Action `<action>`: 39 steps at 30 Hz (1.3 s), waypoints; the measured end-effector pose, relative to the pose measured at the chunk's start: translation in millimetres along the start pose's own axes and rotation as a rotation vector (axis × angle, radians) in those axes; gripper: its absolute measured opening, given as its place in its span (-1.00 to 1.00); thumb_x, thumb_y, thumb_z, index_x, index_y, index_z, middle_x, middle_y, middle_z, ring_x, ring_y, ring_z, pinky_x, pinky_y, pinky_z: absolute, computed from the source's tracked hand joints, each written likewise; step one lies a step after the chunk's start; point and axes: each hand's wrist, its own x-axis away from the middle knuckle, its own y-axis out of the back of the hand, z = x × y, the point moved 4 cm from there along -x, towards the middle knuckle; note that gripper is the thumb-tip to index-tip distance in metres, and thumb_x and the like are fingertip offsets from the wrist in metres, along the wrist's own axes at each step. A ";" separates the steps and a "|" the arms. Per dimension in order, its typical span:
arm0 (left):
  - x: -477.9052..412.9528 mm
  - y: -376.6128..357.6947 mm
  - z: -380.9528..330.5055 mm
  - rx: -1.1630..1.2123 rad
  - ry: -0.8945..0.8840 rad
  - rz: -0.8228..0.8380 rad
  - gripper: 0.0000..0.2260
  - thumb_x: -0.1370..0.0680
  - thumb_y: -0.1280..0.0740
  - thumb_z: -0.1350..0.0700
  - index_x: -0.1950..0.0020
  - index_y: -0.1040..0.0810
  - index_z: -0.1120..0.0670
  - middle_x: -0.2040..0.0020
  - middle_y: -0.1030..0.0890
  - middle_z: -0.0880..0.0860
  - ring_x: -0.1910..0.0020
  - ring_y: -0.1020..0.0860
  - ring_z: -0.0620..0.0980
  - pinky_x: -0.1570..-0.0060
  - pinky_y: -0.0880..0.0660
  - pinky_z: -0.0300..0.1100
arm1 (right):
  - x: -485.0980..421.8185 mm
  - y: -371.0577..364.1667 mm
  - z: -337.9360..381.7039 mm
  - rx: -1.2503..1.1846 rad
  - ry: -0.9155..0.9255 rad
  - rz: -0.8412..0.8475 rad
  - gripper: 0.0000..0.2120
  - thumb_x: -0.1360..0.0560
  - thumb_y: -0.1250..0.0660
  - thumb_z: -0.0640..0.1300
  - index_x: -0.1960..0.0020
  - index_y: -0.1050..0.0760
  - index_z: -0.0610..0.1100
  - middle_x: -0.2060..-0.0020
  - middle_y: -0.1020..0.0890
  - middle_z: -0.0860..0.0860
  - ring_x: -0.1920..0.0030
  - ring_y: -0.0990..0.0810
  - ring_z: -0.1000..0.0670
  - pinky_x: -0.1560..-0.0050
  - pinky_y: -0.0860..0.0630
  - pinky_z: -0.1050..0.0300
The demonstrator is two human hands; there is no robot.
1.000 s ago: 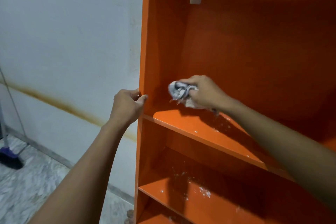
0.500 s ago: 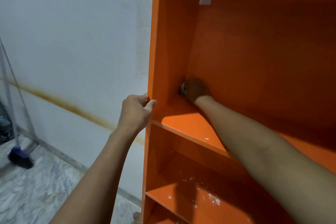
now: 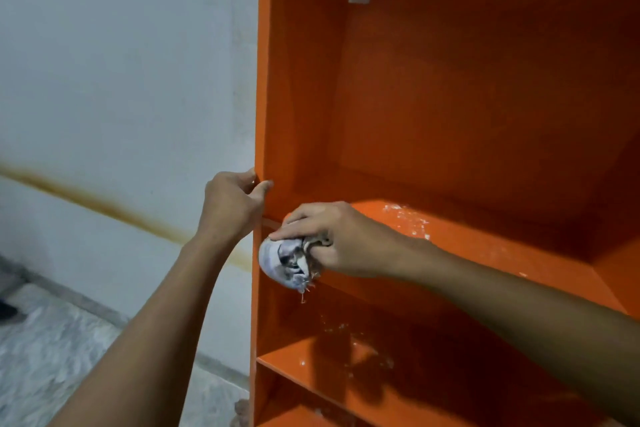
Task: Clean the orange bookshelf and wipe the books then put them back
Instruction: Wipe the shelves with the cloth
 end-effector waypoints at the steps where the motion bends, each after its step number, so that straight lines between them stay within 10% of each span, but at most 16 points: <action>1: 1.2 -0.9 -1.6 0.004 0.002 0.003 -0.70 -0.60 -0.33 0.07 -0.27 -0.61 0.18 -0.11 -0.68 0.13 0.01 -0.65 0.05 0.06 -0.49 -0.24 | 7.3 10.0 7.6 -0.044 -0.002 -0.051 -0.50 -0.36 -0.25 -0.43 -0.23 -0.60 -0.12 -0.11 -0.62 -0.04 -0.06 -0.55 0.14 -0.03 -0.42 0.43; 8: 6.0 -5.3 -6.0 0.017 0.037 0.008 -0.65 -0.61 -0.31 0.07 -0.36 -0.52 0.19 -0.25 -0.60 0.16 -0.21 -0.59 0.19 -0.19 -0.52 0.03 | 42.3 95.0 -130.8 0.092 -0.887 -0.416 -0.86 -0.51 -0.31 -0.25 0.04 -0.64 -0.14 0.25 -0.63 -0.03 0.37 -0.52 0.02 0.41 -0.41 0.20; 11: 6.2 -5.7 -5.8 0.025 0.051 0.011 -0.64 -0.61 -0.30 0.07 -0.36 -0.51 0.19 -0.27 -0.59 0.16 -0.22 -0.58 0.20 -0.20 -0.51 0.05 | 51.4 89.7 -198.3 0.140 -1.134 -0.417 -0.85 -0.57 -0.32 -0.14 0.06 -0.62 -0.19 0.10 -0.66 -0.16 0.19 -0.63 -0.12 0.30 -0.46 0.15; 21: 5.3 -6.2 -4.0 0.040 0.062 0.004 -0.65 -0.61 -0.30 0.07 -0.36 -0.52 0.17 -0.27 -0.60 0.14 -0.22 -0.58 0.19 -0.18 -0.52 0.04 | -21.3 54.7 -190.9 0.039 -0.838 -0.324 -0.73 -0.59 -0.26 0.05 -0.05 -0.67 -0.07 0.05 -0.69 -0.07 0.07 -0.66 -0.10 0.25 -0.47 0.17; 32: 4.1 -4.0 -2.3 0.035 0.043 -0.025 -0.70 -0.60 -0.33 0.08 -0.29 -0.59 0.18 -0.15 -0.66 0.14 -0.07 -0.64 0.10 0.03 -0.46 -0.25 | 4.0 -4.8 -7.7 -0.078 -0.087 -0.010 -0.45 -0.36 -0.20 -0.46 -0.27 -0.58 -0.11 -0.11 -0.64 -0.06 -0.03 -0.56 0.11 0.03 -0.48 0.34; 39: 5.9 -11.4 -1.2 0.021 0.044 -0.054 -0.65 -0.62 -0.30 0.05 -0.36 -0.53 0.18 -0.22 -0.62 0.19 -0.14 -0.62 0.20 -0.14 -0.53 0.00 | 41.9 86.5 -49.0 -0.118 -0.356 -0.464 -0.59 -0.45 -0.25 -0.37 -0.17 -0.63 -0.03 0.07 -0.69 0.09 0.30 -0.55 0.32 0.30 -0.39 0.46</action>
